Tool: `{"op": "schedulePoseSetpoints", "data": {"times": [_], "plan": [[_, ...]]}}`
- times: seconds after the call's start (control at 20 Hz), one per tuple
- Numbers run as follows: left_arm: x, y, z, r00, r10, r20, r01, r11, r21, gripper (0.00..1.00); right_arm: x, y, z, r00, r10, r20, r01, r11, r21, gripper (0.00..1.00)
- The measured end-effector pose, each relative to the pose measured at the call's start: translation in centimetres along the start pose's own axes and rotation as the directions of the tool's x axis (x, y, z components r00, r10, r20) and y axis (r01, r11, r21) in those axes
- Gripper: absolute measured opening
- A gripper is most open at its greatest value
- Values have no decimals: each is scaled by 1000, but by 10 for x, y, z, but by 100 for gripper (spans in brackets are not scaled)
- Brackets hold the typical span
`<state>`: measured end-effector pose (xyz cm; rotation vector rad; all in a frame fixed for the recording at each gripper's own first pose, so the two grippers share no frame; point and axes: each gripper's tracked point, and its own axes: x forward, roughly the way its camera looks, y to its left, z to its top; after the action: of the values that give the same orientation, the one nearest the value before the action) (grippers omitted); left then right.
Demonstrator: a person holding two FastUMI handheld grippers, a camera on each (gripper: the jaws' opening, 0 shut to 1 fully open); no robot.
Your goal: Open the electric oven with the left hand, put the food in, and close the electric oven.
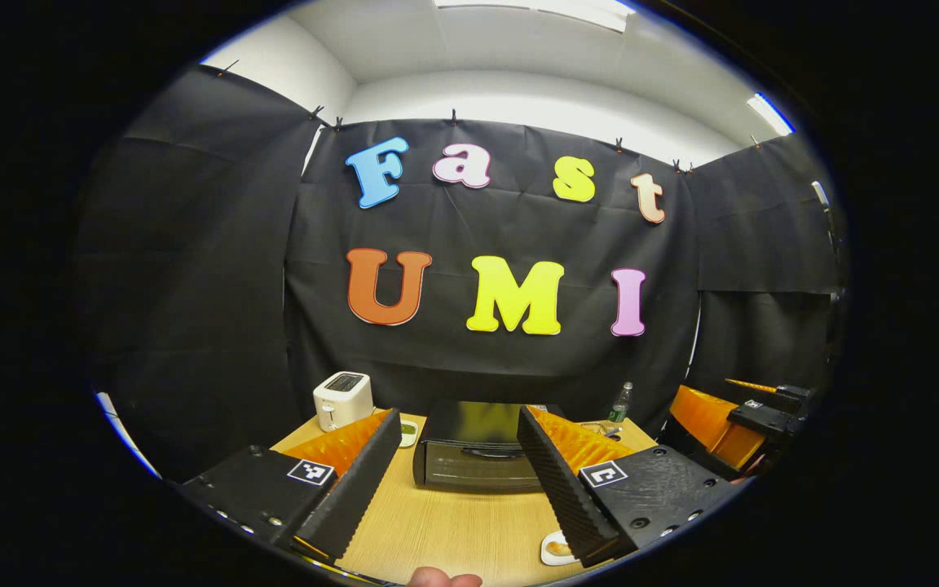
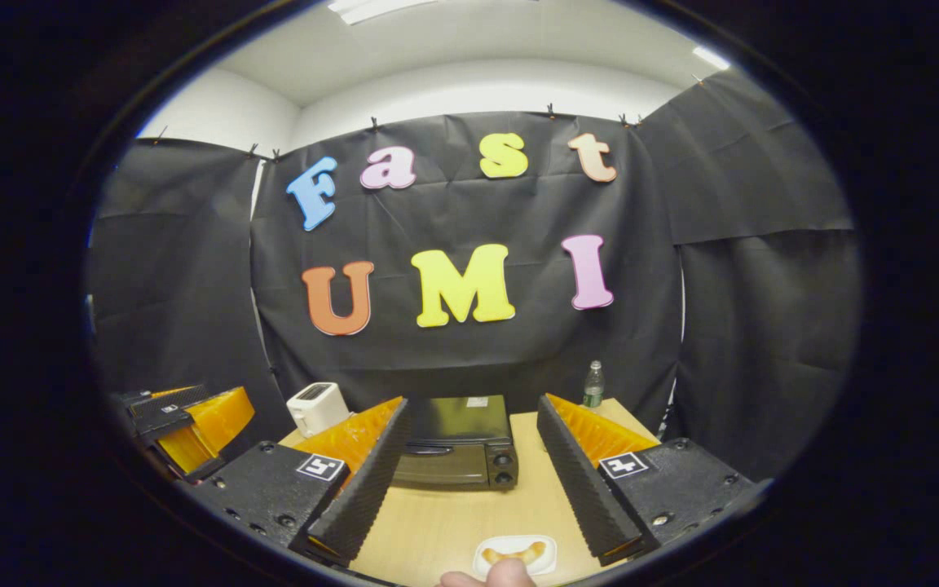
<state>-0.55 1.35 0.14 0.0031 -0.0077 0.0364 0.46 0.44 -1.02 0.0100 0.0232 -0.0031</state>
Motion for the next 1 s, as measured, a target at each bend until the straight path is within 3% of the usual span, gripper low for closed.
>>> {"op": "schedulePoseSetpoints", "data": {"times": [0.7,1.0], "plan": [[-1,2,-5,1000,24,18,-24,1000,6,94,1,-2,-6,1000,18,-11,-18,999,-31,96],[5,-8,-18,1000,7,-28,-6,1000,12,94,5,-11,-12,1000,10,-18,-11,1000,-25,97]]}}
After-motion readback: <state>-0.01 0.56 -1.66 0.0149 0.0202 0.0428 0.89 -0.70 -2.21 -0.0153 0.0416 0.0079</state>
